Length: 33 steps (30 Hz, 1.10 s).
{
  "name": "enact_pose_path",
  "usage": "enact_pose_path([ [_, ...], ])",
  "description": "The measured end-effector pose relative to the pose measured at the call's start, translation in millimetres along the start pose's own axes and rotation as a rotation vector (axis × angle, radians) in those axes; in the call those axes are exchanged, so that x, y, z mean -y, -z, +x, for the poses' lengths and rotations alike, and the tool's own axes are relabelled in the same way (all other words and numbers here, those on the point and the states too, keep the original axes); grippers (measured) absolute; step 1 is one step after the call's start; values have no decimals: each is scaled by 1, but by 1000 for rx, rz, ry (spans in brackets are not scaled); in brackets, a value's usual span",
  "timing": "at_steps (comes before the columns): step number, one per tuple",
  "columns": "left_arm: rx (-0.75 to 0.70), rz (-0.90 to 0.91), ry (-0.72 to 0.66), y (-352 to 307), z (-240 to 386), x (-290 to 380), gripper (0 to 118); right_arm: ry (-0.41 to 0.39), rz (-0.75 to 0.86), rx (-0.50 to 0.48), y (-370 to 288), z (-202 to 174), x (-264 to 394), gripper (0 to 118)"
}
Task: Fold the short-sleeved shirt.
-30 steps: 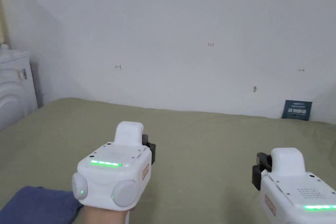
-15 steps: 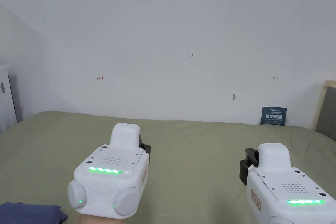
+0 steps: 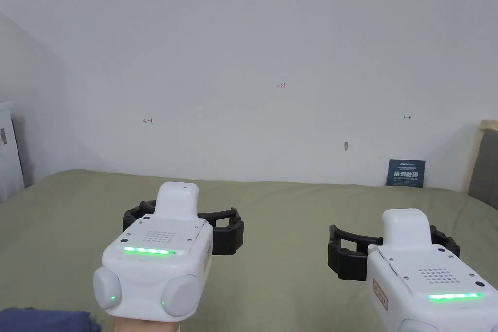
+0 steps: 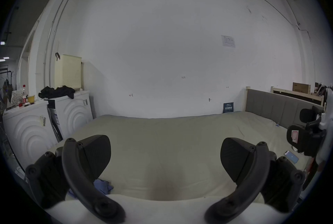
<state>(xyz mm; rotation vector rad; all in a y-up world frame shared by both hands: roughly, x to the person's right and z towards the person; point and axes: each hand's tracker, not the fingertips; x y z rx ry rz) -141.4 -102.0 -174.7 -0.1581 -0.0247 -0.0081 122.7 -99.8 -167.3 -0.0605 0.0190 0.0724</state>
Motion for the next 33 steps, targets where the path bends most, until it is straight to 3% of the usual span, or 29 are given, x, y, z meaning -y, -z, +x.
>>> enact_pose_path([
  [6,-15,-123,12,-1,-7,-16,118,12,-11,-9,3,1,-4,118],
  [15,-54,-154,36,-8,-1,-22,118,45,-16,-40,-4,-4,-9,118],
  [19,-76,-107,-26,-5,-3,-21,118,49,-17,-38,-6,-6,-8,118],
  [24,-76,-100,-1,-9,-5,-25,118,53,-18,-39,-6,-5,-7,118],
  [30,25,-115,-34,-17,-5,-23,118,67,-16,-37,-6,-5,-8,118],
  [33,-52,-74,-11,-15,-1,-19,118,61,-17,-38,-8,-6,-7,118],
])
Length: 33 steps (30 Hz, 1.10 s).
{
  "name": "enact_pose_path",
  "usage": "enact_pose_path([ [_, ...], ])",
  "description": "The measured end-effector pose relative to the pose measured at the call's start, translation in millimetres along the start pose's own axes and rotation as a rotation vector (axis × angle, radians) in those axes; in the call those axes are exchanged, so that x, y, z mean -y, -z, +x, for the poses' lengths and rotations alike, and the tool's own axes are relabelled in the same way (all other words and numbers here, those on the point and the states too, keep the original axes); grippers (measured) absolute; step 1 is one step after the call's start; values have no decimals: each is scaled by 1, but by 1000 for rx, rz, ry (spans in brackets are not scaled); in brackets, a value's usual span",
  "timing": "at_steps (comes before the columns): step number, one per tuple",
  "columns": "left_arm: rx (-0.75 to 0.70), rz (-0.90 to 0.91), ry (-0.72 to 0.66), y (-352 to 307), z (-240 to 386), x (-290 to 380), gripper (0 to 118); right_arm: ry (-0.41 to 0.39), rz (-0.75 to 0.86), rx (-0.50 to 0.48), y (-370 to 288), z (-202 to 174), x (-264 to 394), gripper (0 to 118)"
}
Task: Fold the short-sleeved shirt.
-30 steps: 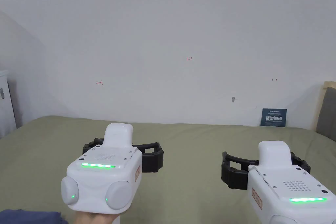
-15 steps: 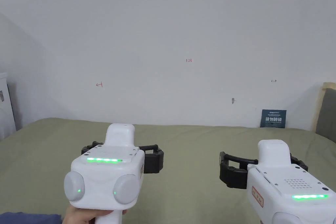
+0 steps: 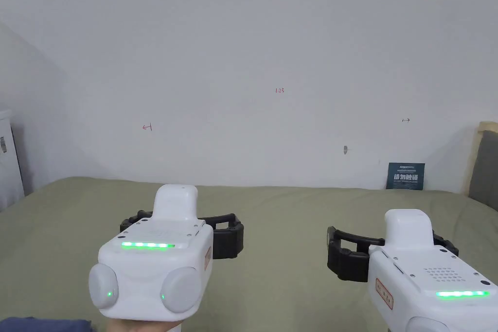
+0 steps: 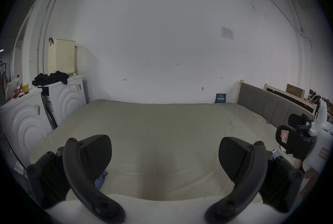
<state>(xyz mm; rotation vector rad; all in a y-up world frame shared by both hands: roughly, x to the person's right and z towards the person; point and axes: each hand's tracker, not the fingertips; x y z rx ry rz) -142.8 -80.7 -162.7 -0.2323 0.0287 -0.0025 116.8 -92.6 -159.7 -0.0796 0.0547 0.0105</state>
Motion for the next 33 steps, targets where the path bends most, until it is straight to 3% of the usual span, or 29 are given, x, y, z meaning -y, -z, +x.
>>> enact_pose_path([
  [2,-20,23,49,0,2,3,118,-9,3,3,-1,0,0,118],
  [24,-25,22,28,-2,-1,2,118,-27,1,3,-1,0,-1,118],
  [33,-72,49,90,-2,8,5,118,-23,-4,-1,-1,1,0,118],
])
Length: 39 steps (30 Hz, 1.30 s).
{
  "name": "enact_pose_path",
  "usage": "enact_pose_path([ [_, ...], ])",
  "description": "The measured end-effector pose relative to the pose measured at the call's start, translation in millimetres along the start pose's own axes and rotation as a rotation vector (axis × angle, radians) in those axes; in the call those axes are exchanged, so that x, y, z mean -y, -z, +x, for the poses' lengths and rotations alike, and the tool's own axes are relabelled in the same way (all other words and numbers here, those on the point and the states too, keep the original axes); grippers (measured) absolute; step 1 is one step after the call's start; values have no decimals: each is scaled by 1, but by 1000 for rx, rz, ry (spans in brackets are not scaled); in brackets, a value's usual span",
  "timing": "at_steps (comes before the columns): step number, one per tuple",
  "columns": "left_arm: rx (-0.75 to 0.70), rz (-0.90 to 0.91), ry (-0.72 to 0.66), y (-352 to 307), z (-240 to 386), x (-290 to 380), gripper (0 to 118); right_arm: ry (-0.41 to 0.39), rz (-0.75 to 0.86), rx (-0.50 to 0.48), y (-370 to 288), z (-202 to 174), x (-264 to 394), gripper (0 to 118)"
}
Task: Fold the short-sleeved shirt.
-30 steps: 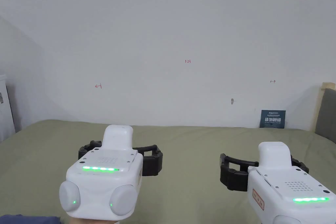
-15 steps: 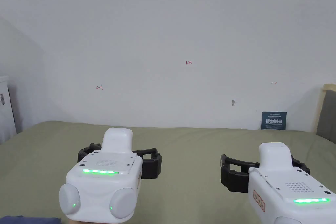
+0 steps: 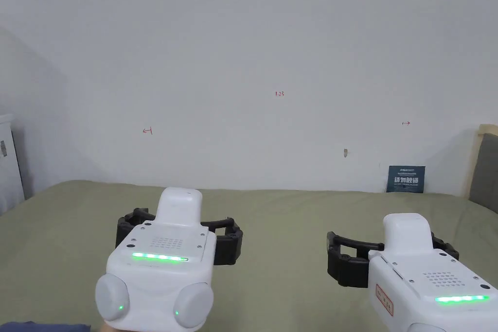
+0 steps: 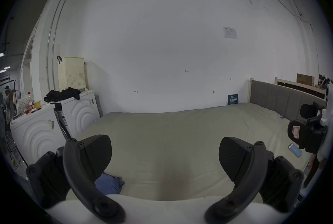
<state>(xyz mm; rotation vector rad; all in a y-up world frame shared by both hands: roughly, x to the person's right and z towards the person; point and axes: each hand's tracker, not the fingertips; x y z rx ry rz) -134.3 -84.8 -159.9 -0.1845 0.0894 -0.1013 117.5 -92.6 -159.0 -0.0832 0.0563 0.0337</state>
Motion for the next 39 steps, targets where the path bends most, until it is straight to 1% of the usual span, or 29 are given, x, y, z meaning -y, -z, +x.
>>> enact_pose_path([
  [4,2,-8,13,1,1,1,118,4,-5,-3,0,0,2,118],
  [7,61,-17,-4,-1,-3,-1,118,-3,-8,-7,0,-1,2,118],
  [8,117,-16,-27,-3,-6,-1,118,-7,-7,-5,0,-1,2,118],
  [10,149,-33,-73,-5,-9,-4,118,-6,-6,-5,0,-1,2,118],
  [12,126,-46,-81,-4,-11,-6,118,-3,-6,-5,0,0,2,118],
  [15,12,-64,-47,0,-8,-7,118,-2,-4,-4,0,0,0,118],
  [17,24,-44,-38,0,-8,-6,118,-4,0,-6,0,-1,-1,118],
  [22,85,-25,-79,-7,-14,-12,118,-5,1,-7,1,-3,-2,118],
  [35,55,-19,-57,-12,-10,-15,118,-9,4,-16,-1,-5,-5,118],
  [37,54,-43,-54,-9,-10,-16,118,-12,5,-13,-1,-4,-4,118],
  [39,18,-58,-54,-8,-8,-16,118,-5,4,-15,-1,-4,-4,118],
])
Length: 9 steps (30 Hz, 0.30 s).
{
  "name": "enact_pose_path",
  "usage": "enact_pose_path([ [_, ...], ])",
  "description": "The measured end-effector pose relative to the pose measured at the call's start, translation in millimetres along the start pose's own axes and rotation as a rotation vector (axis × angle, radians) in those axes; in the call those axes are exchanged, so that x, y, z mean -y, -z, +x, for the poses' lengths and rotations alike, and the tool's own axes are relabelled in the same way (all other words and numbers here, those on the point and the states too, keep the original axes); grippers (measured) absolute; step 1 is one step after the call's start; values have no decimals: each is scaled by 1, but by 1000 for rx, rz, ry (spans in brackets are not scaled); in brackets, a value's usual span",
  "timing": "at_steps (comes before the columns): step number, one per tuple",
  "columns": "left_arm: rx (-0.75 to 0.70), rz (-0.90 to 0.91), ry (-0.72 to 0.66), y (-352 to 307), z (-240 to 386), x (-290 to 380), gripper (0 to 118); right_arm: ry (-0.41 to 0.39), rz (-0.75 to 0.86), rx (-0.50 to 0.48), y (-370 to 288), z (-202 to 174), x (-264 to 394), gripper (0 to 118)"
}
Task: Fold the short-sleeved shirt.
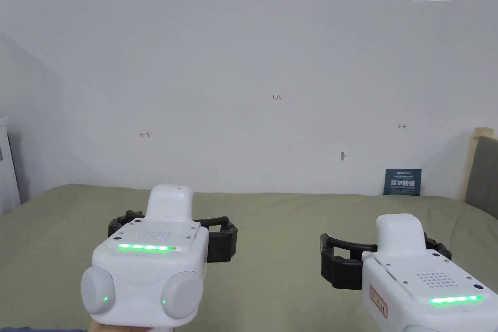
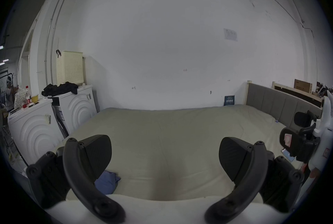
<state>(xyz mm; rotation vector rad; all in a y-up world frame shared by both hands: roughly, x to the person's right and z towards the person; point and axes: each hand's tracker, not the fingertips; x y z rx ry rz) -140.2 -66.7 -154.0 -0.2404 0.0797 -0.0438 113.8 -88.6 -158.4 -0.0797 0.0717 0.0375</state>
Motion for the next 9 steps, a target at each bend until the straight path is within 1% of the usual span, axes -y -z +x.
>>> enact_pose_path([
  [2,-18,6,14,0,1,1,118,7,0,0,-1,0,0,118],
  [3,16,-2,25,-1,-1,2,118,9,0,-2,-1,1,0,118],
  [4,45,-7,-22,-1,-3,1,118,9,-1,-2,0,1,0,118],
  [6,27,2,-61,-3,-5,-2,118,7,-2,-2,0,1,0,118],
  [9,17,13,-66,-6,-6,-3,118,10,-2,-1,-1,1,0,118],
])
